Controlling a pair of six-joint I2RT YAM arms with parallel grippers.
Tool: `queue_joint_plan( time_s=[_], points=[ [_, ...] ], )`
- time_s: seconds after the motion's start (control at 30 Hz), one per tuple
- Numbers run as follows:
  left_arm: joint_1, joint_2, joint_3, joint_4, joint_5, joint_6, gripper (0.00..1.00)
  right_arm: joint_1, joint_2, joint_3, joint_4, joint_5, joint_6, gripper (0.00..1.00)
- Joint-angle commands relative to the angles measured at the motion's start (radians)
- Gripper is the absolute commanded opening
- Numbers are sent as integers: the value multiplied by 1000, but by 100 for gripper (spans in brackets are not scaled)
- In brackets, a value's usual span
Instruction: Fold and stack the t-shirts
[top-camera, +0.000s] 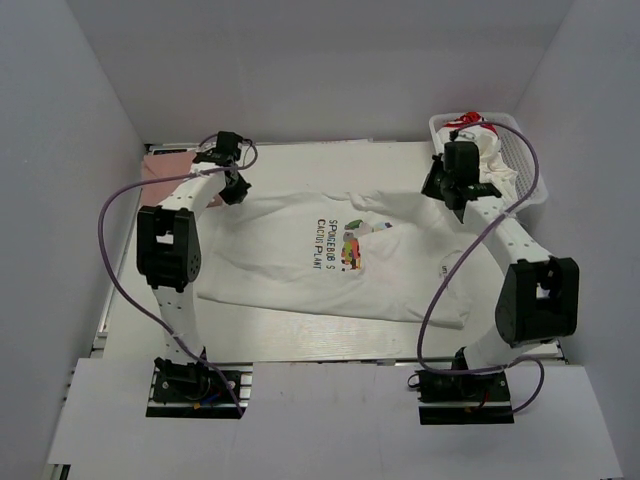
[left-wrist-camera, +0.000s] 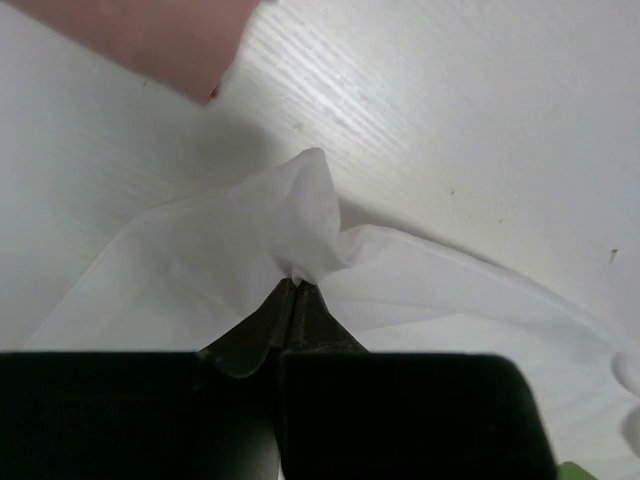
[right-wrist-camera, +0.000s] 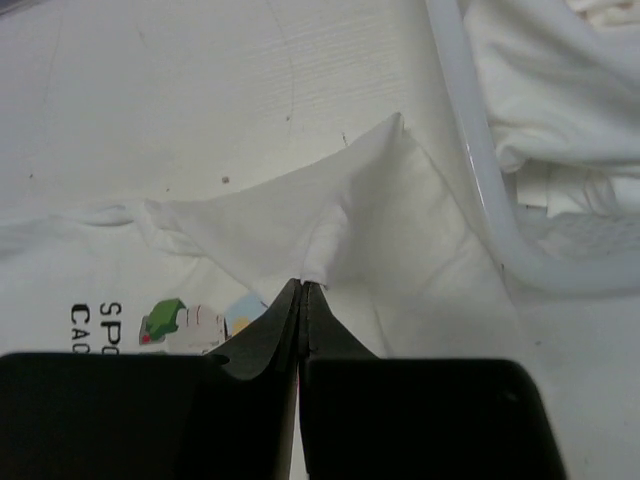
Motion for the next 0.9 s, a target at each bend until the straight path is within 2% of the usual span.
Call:
queue_joint_plan(
  time_s=[0.0,0.23,0.37,0.47,0.67,0.77,0.87],
  points=[
    [-2,-120,-73,3,-64,9,0,3,-102,-29,-54,3,43,0],
    [-2,-200,-171,12,-82,9,0,0,-272,-60,-254,31,72,0],
    [-2,-223,-221,12,-110,9,0,-2,-341,-135,-326,-76,122,0],
    [-2,-223,-212,2,-137,9,0,0,-382,-141,-400,-23,125,0],
    [-2,-209,-148,-23,-171,9,3,0,-456,-164,-446,-43,134,0],
    [-2,-209,-148,-55,-182,-16,3,-5,-482,-196,-457,-53,143,0],
    [-2,-247,-211,-55,-205,-39,3,-3,-502,-207,-491,-18,146,0]
  ],
)
